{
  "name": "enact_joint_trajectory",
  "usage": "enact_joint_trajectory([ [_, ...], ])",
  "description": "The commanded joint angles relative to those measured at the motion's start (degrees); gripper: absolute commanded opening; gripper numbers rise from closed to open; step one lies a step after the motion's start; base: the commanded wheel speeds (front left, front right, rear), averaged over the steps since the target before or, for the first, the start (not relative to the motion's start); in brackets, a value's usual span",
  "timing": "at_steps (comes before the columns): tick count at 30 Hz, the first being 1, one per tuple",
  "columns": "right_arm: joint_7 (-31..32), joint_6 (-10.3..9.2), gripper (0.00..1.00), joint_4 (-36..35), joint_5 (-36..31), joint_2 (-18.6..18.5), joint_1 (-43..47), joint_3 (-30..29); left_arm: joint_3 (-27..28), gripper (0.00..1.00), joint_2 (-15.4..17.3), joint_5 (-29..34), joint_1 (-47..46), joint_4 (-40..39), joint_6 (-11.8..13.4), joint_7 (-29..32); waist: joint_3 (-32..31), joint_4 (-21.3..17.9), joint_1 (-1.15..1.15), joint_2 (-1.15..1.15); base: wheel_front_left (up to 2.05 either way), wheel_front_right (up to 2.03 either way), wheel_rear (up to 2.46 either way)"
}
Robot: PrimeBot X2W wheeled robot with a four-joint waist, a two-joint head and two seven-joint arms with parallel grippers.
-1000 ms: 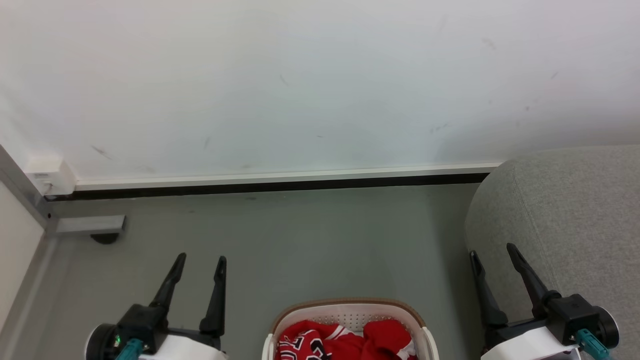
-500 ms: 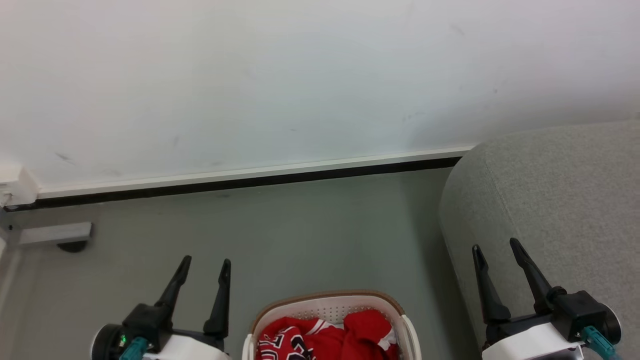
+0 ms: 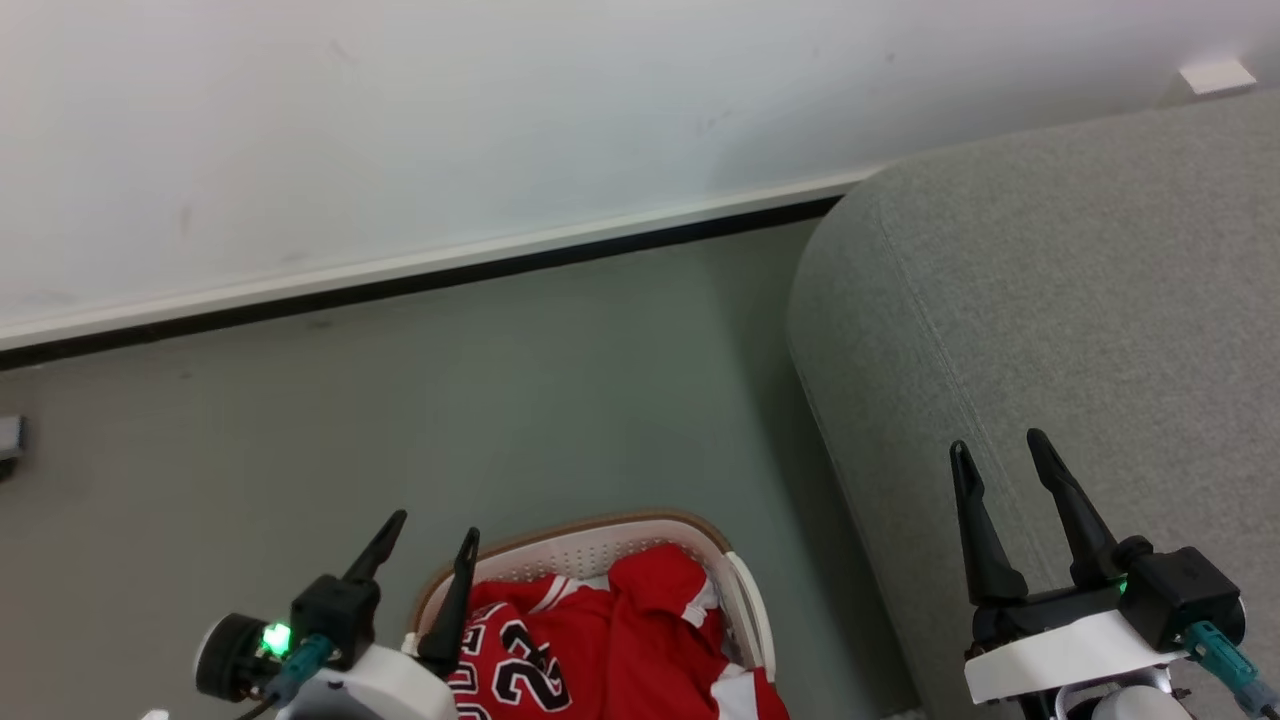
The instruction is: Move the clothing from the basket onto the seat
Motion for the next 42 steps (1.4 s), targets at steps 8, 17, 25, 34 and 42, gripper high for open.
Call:
enact_joint_trajectory([
  [8, -0.1, -0.12, 1.00, -1.8, 2.9, 0.0, -1.8, 0.0, -6.2, 1.00, 4.3, 3.9, -7.6, 12.9, -0.9, 0.5, 8.3, -7.1, -0.01, 0.00, 0.00, 0.00, 0.00],
  [17, -0.1, -0.12, 1.00, -4.0, 5.7, 0.0, -3.4, 1.0, -14.7, 1.00, 6.7, 4.7, -16.2, 27.2, -1.1, 4.3, 14.0, -11.3, -0.01, 0.00, 0.00, 0.00, 0.00],
  [25, -0.1, -0.12, 1.00, -5.7, 8.8, 0.0, -4.8, 1.7, -25.2, 1.00, 9.2, 3.5, -23.6, 38.5, -1.1, 10.7, 20.4, -13.9, -0.01, 0.00, 0.00, 0.00, 0.00],
  [34, -0.1, -0.12, 1.00, -7.1, 12.8, 0.0, -6.7, 3.0, -38.3, 1.00, 12.4, 2.8, -30.9, 46.8, -1.1, 16.9, 27.8, -17.0, -0.01, 0.00, 0.00, 0.00, 0.00],
  [42, -0.1, -0.12, 1.00, -8.3, 14.5, 0.0, -6.5, 1.9, -48.0, 0.47, 11.9, 0.1, -34.1, 49.4, -1.1, 21.3, 30.9, -17.0, -0.01, 0.00, 0.00, 0.00, 0.00],
])
